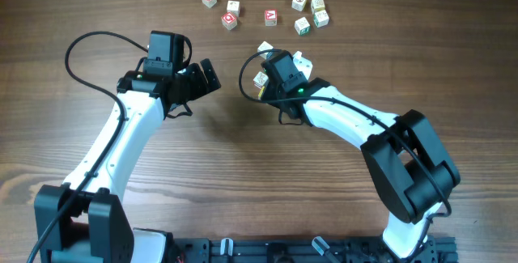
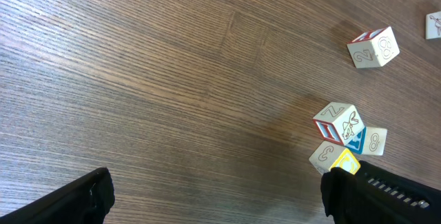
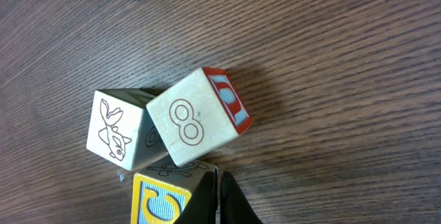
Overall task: Form a circle
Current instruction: 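Hold the right gripper over the fish, 8 and C blocks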
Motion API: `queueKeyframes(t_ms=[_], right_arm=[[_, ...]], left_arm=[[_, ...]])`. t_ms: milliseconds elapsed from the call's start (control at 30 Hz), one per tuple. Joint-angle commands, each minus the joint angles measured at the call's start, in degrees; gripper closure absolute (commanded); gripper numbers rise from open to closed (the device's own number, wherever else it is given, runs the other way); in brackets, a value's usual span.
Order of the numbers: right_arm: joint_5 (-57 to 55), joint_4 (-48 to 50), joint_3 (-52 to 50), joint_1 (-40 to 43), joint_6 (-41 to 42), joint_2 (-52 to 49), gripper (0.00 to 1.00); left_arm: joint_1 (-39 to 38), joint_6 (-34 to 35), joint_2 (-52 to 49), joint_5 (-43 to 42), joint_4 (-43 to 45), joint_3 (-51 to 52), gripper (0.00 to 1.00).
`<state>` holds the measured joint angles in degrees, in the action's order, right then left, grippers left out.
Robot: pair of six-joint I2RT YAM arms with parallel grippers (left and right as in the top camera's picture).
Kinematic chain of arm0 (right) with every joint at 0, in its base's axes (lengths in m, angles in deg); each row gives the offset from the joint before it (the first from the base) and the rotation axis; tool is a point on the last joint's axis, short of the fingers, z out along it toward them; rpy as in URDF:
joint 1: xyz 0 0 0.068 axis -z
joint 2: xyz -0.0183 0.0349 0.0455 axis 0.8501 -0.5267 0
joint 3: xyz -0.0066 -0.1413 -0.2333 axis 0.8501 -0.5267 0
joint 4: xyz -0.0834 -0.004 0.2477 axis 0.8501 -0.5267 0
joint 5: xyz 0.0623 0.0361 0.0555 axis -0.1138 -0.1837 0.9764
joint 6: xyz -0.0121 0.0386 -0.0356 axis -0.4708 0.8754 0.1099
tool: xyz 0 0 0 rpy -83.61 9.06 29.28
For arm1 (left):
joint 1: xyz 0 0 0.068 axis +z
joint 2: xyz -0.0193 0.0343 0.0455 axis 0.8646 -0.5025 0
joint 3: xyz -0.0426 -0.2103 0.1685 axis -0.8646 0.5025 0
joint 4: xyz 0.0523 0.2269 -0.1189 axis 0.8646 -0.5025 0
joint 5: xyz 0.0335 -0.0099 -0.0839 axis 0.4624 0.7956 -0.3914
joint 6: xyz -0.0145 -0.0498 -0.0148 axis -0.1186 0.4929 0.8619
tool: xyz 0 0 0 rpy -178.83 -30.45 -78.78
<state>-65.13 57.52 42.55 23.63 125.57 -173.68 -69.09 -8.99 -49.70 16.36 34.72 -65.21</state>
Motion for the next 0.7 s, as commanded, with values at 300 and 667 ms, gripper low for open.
queueKeyframes(t_ms=[300,667], right_arm=[[-0.4,0.4,-0.4,1.2,0.6,-1.5,0.95],[1.6,0.5,-0.4,1.2,0.7,-1.5,0.95]], left_arm=[[0.2,-1.1,0.1,0.6,0.0,0.1,0.00],[0.2,-1.1,0.1,0.6,0.0,0.1,0.00]])
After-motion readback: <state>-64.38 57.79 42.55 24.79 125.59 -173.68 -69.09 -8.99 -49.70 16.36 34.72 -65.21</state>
